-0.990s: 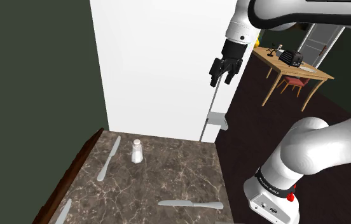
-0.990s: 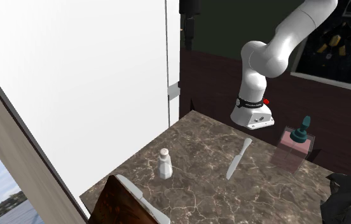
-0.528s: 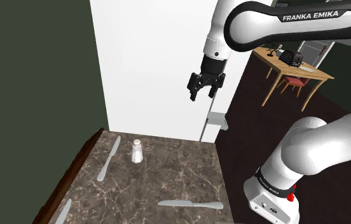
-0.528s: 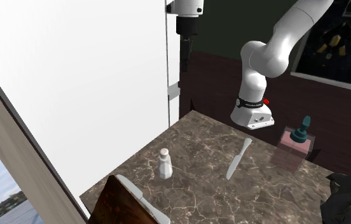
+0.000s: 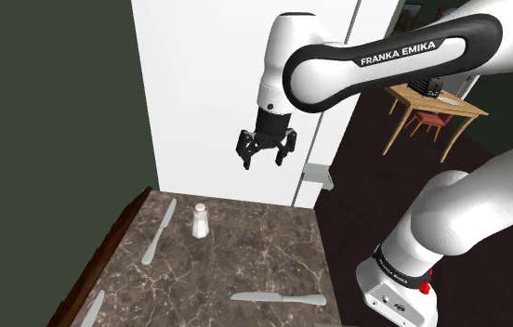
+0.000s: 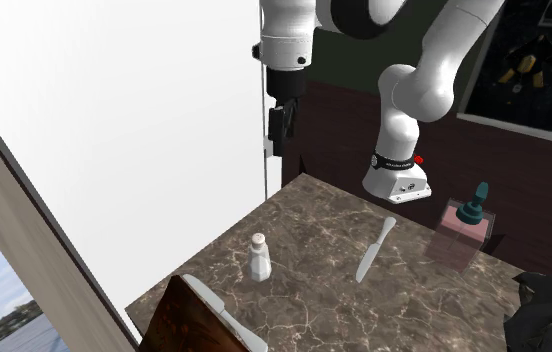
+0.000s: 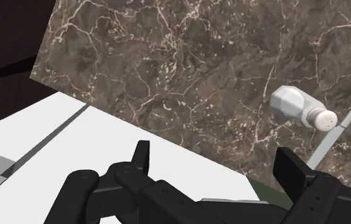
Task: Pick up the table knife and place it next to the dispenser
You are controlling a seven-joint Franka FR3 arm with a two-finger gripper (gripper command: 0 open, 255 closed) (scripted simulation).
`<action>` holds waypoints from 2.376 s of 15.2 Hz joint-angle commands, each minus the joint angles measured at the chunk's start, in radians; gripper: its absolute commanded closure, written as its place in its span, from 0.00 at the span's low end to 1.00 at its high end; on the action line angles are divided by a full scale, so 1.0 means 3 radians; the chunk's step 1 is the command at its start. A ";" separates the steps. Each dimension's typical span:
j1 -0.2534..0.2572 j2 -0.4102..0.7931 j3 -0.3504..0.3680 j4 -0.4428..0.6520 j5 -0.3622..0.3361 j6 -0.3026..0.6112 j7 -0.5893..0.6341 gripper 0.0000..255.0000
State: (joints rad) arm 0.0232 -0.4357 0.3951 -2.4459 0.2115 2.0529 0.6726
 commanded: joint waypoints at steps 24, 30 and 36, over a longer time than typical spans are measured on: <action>0.0750 0.3558 0.0274 0.2643 -0.1800 0.0402 0.3257 0.00; 0.0808 0.3704 0.0189 0.2602 -0.1858 0.0590 0.3291 0.00; 0.0831 0.3742 0.0157 0.2596 -0.1865 0.0639 0.3295 0.00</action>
State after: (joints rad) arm 0.2720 0.6848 0.4422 -1.6672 -0.3484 2.2469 1.6612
